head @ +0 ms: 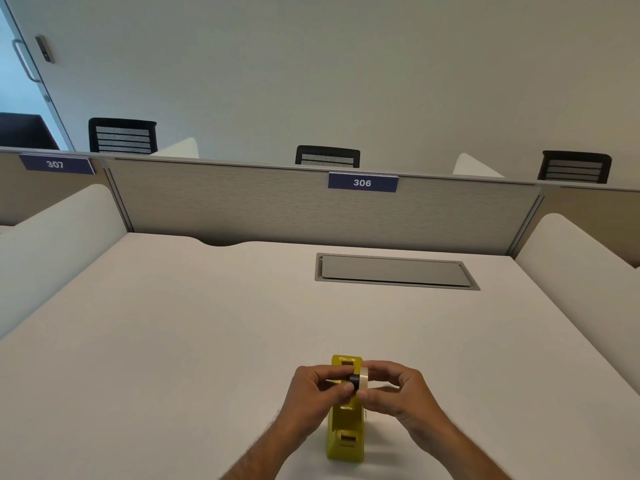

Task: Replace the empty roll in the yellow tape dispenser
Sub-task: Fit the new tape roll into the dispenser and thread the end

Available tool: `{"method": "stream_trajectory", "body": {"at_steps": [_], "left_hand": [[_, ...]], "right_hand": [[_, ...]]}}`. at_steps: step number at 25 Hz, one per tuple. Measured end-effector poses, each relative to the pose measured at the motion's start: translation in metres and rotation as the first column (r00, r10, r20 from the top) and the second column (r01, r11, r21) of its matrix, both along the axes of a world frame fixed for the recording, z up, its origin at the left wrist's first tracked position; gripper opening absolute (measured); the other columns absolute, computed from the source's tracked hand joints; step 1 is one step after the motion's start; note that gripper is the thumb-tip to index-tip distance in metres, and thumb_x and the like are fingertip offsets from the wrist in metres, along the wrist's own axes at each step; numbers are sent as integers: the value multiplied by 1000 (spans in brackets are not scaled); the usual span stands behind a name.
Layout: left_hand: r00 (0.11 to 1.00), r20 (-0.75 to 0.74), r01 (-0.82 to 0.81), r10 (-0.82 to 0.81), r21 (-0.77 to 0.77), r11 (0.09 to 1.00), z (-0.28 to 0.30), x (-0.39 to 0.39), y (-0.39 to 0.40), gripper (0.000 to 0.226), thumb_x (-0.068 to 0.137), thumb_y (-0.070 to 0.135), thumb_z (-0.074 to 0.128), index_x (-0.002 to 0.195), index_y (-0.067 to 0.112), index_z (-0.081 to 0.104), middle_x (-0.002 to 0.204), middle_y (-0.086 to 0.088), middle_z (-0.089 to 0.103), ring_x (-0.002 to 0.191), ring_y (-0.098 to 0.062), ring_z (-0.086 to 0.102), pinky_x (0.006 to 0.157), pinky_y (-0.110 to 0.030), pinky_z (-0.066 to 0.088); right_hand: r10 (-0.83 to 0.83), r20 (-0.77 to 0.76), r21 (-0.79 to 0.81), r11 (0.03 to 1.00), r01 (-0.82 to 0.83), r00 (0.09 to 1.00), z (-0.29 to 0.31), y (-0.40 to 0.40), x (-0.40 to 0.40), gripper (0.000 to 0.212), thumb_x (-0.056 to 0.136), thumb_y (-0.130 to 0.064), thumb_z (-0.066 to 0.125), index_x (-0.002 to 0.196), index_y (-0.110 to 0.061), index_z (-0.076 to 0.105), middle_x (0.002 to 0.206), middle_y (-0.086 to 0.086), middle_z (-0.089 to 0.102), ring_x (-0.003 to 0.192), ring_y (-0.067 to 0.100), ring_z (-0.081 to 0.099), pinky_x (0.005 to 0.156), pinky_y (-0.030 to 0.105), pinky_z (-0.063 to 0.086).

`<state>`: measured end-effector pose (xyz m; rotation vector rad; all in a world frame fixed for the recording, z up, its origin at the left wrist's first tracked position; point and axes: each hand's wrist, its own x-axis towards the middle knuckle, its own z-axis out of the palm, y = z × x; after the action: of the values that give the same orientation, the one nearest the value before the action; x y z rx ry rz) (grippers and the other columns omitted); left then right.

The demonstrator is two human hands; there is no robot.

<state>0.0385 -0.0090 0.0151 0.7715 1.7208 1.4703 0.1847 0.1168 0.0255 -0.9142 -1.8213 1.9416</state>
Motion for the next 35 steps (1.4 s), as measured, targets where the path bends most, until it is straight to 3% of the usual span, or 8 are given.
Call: {"method": "stream_trajectory", "body": {"at_steps": [5,15,18,23,28,35], "left_hand": [[1000,-6,-19,19,11,1000,-3,-1,0,29,85,0,70,109,17,76,102,-3,79,91,-22,76,86,-43,62],[984,-176,34,-39,-34,999,-5,0,1,35,87,9,70,101,39,77,108,8,75,97,-16,72,87,-36,62],[978,-206,30,-42,-64,998,-7,-1,1,37,88,8,68,103,41,76,109,10,74,96,-14,72,88,-34,61],[969,-246,-34,11,-91,995,-12,-11,2,42,83,4,70,113,34,73,114,11,74,90,-10,74,87,-32,61],[937,-347,-99,43,-146,984,-17,-17,0,38,81,13,78,115,29,71,112,15,67,89,-8,71,70,-11,54],[918,-396,-89,11,-178,980,-29,-14,1,34,82,19,79,115,24,72,118,5,68,90,-12,70,80,-19,58]], "right_hand": [[1,-4,-6,1000,-1,1000,2,-2,-3,48,64,-3,90,108,-13,73,109,15,72,90,34,74,81,47,62],[91,34,55,994,-93,995,-2,-1,-10,55,60,3,91,108,-14,73,106,11,75,91,33,75,89,55,57],[80,124,180,978,-102,989,-3,-2,-16,55,57,-4,94,104,-24,73,108,4,73,86,24,76,86,50,60],[30,248,469,871,-147,968,2,-3,-24,48,58,-26,94,96,-40,68,99,-12,73,86,10,69,75,25,59],[5,327,552,810,-195,945,-3,2,-32,56,61,-33,91,112,-35,67,103,-14,70,85,8,63,68,16,51],[-18,345,617,758,-212,938,-14,5,-33,62,61,-34,90,118,-34,66,111,-15,56,92,5,53,75,13,45]]}}
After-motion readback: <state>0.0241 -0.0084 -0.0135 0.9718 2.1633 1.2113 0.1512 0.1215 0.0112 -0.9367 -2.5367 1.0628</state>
